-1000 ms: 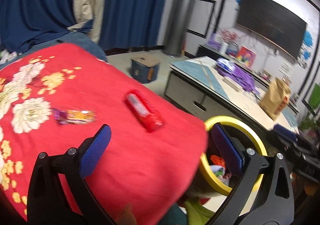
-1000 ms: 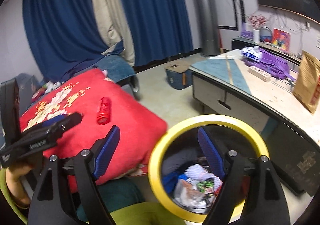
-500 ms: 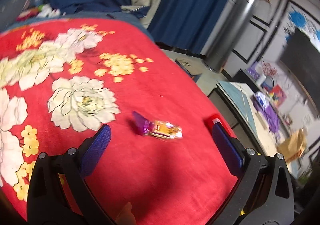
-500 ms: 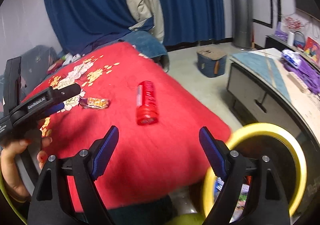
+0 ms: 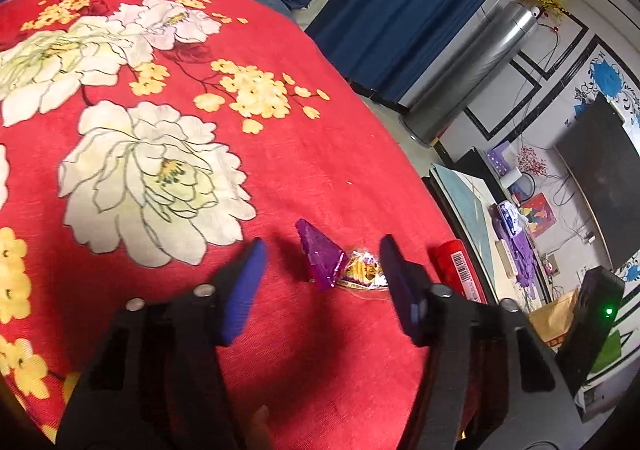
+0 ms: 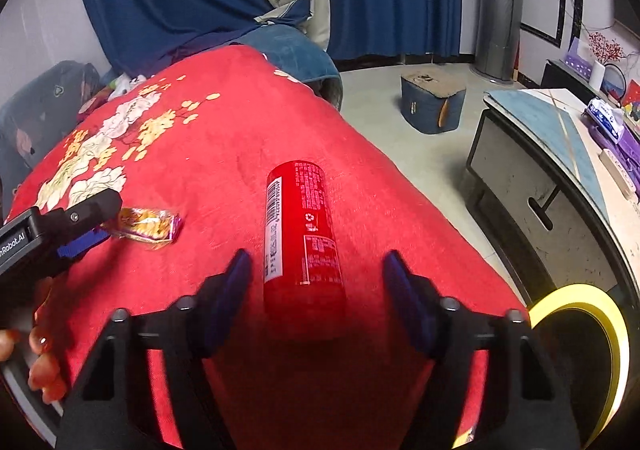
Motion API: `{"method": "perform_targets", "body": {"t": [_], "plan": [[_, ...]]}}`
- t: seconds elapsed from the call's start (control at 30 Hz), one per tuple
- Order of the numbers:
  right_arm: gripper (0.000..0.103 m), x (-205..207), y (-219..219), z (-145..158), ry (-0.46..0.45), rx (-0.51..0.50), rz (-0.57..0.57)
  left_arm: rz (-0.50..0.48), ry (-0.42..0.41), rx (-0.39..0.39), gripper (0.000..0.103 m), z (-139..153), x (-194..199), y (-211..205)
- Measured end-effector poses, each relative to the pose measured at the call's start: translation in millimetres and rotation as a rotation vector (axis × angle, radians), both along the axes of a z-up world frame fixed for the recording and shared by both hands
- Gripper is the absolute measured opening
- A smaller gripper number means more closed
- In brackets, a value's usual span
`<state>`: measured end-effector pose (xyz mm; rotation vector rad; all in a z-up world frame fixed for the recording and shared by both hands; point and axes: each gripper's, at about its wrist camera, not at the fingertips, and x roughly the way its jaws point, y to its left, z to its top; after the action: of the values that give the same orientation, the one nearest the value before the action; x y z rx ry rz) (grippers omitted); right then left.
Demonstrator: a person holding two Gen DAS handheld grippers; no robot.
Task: Collect trash
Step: 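Grasp the red can with the right tool while the left tool grasps the purple wrapper, then carry the red can and purple wrapper over the bin with both tools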
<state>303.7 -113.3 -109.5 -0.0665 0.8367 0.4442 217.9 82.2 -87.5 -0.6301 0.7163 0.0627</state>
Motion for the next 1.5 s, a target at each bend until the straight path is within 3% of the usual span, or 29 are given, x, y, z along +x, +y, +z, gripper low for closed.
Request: {"method": "perform_targets", "body": {"t": [0.07,0.1,0.27,0.77,1.5], "plan": [[0.040,-2,3,-1,-0.009,0.002,0.011,-0.013,0.007,0.003,0.026,-3,3,-2],[0.033,-4,3,-2,-0.017,0.002,0.023,-0.022,0.010,0.001,0.023,-4,4,-4],[0.033,-22,-3,-2,-0.036,0.037,0.048,-0.056,-0.016,-0.005,0.016,-2,3,-8],[0.033,-87,-57,25,-0.058,0.170,0.044,-0.230,-0.148,0.138,0.016,40,-23,-67],[0.033,-118,-182,45,-0.152,0.147,-0.181,-0.495,-0.222,0.208,0.016,56,-42,-169]]}}
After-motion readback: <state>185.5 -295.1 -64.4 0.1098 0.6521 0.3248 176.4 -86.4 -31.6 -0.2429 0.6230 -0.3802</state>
